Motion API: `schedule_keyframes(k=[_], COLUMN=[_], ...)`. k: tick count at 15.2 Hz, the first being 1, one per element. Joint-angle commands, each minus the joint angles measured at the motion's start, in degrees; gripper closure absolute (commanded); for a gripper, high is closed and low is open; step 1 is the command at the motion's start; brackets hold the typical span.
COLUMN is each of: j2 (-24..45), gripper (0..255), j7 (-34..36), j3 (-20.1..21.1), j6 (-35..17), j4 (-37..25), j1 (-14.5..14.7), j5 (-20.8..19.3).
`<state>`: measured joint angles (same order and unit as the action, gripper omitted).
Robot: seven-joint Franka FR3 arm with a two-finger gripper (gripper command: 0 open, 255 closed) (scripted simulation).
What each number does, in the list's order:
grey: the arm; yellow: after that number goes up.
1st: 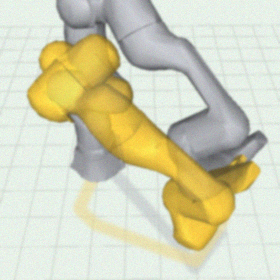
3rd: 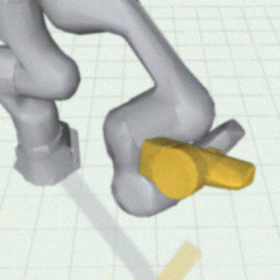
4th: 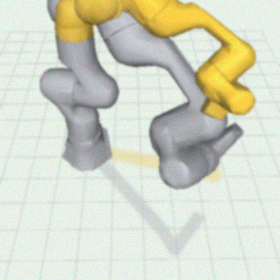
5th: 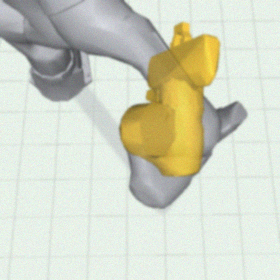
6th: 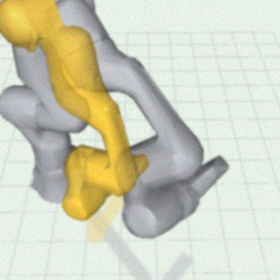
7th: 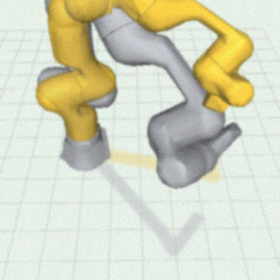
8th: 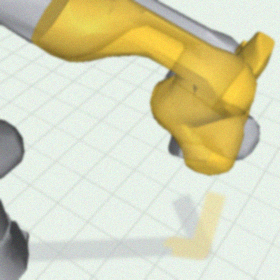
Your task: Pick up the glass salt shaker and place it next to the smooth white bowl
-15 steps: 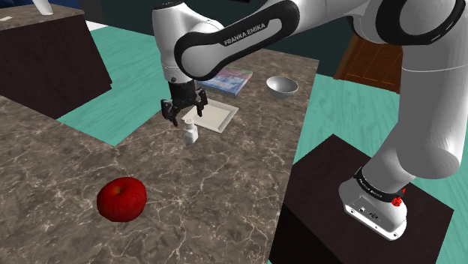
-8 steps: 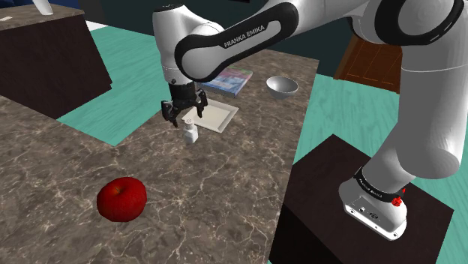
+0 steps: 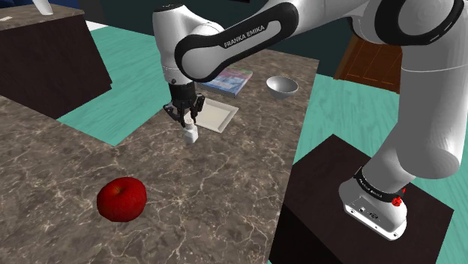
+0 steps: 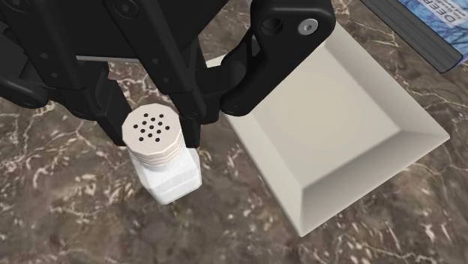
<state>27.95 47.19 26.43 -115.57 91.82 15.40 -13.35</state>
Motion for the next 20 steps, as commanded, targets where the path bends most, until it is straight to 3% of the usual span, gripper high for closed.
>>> schedule_keyframes(k=[1, 20], j2=[0.00, -3.29], gripper=[255, 255], j7=[0.00, -1.41], j3=[0.00, 1.08], j6=[0.00, 12.17], j4=[0.00, -9.28], j1=[0.00, 0.17], j5=[0.00, 1.98])
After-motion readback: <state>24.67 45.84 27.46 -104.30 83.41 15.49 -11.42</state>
